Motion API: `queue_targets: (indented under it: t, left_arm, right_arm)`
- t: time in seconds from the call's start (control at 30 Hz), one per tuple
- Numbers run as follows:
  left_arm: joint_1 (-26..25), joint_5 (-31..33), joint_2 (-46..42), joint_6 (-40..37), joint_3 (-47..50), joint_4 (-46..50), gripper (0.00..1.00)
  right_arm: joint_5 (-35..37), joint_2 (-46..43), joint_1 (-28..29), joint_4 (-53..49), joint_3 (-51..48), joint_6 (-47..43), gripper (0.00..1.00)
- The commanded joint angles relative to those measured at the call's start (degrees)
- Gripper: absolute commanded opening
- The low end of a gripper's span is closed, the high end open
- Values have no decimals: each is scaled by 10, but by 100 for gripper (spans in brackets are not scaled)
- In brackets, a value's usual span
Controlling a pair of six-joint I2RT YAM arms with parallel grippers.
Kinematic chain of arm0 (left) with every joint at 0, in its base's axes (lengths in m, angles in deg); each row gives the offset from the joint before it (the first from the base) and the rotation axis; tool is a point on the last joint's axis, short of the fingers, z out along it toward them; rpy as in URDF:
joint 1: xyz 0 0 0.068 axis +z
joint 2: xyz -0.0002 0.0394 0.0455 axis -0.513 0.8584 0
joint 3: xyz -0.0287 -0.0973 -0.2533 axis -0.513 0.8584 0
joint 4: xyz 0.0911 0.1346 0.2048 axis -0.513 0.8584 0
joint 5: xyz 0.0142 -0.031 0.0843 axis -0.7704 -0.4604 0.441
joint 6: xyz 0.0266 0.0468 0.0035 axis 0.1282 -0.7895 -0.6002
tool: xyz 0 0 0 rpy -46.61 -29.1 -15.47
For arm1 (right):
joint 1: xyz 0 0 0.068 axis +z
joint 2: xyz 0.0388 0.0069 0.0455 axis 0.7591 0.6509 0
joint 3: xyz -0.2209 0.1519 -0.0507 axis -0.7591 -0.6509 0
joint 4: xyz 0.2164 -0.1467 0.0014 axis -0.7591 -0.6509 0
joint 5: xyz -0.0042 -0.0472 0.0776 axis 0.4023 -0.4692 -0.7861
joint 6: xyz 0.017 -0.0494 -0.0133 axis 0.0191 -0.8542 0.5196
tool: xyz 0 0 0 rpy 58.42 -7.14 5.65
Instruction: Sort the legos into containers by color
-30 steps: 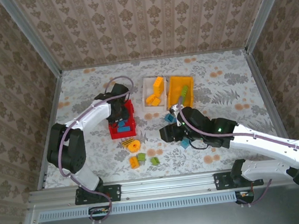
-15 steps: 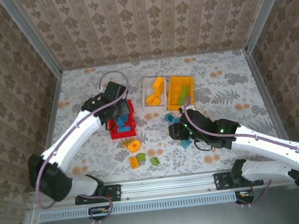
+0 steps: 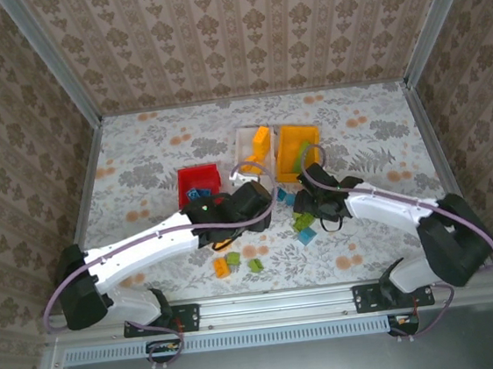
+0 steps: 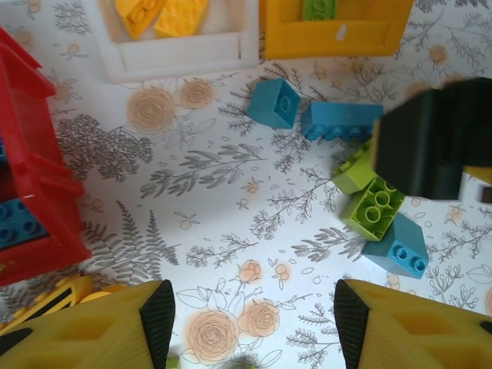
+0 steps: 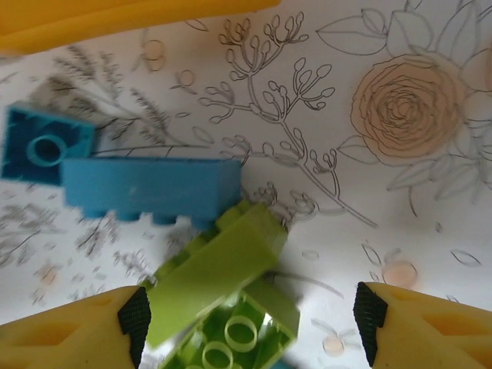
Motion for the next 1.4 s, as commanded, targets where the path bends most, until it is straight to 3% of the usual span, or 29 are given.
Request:
queue_targets:
  t: [0.0, 0.47, 0.77, 0.97, 1.37]
  left_arm:
    - [-9, 22, 8, 19, -8, -14, 60]
    - [-14, 32, -2, 26, -9, -3, 60]
    - [-13, 42, -7, 24, -10, -1, 60]
    - [-13, 43, -15, 25, -12, -7, 59]
    - [-9, 21, -8, 17, -24, -31, 60]
  right_arm:
    - [-39, 37, -10, 41, 24, 20, 73]
    - [-38, 103, -22, 77, 34, 44, 37]
    - [2, 7, -22, 51, 36, 29, 20]
    - [61, -80, -27, -5, 96, -27, 21]
    - [13, 178, -101, 10, 301, -147, 21]
